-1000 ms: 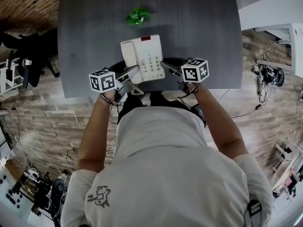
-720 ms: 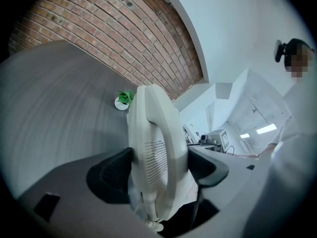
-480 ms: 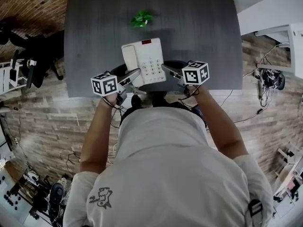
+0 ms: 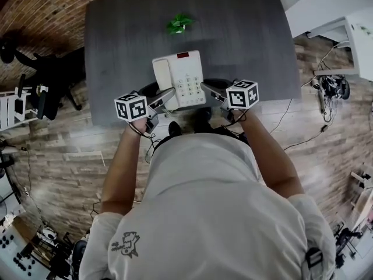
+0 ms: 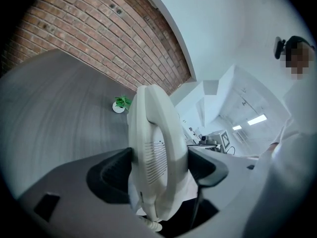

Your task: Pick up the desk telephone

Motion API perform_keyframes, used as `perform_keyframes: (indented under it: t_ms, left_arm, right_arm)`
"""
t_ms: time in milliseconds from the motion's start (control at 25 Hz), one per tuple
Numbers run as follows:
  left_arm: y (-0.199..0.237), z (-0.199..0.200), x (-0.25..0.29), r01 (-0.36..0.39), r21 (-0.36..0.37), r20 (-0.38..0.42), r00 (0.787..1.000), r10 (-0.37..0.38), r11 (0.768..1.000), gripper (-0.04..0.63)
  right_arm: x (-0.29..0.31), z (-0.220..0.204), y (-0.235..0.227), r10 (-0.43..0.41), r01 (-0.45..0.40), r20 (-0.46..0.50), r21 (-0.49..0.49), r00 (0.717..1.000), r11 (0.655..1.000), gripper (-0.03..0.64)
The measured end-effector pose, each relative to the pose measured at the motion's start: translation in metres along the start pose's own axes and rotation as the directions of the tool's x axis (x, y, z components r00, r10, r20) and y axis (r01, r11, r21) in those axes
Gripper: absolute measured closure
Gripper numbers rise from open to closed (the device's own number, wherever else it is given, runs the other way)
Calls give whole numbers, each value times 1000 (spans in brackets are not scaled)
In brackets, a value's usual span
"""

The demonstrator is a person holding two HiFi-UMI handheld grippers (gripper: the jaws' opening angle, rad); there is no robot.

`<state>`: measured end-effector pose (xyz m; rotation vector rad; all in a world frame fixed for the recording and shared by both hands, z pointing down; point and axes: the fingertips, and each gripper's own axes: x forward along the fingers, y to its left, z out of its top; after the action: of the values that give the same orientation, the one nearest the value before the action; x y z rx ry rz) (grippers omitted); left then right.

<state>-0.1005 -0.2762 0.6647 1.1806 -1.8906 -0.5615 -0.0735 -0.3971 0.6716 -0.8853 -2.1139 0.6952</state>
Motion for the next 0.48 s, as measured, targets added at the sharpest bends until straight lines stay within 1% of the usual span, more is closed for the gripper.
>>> perform_keyframes:
  t_ms: [200, 360, 480]
  left_arm:
    - [-5, -6, -31, 32, 51, -13, 999, -32, 998, 225]
    - [-16, -36, -73, 55, 101, -19, 998, -54, 993, 227]
    - [-18, -48, -89, 69, 115, -28, 997, -66, 991, 227]
  right_arm:
    - [5, -18, 32, -39, 39, 46, -8, 998, 999, 548]
    - [6, -53, 75, -62, 65, 85, -28, 994, 998, 548]
    - [9, -69, 91, -76, 79, 101, -26, 992, 997, 548]
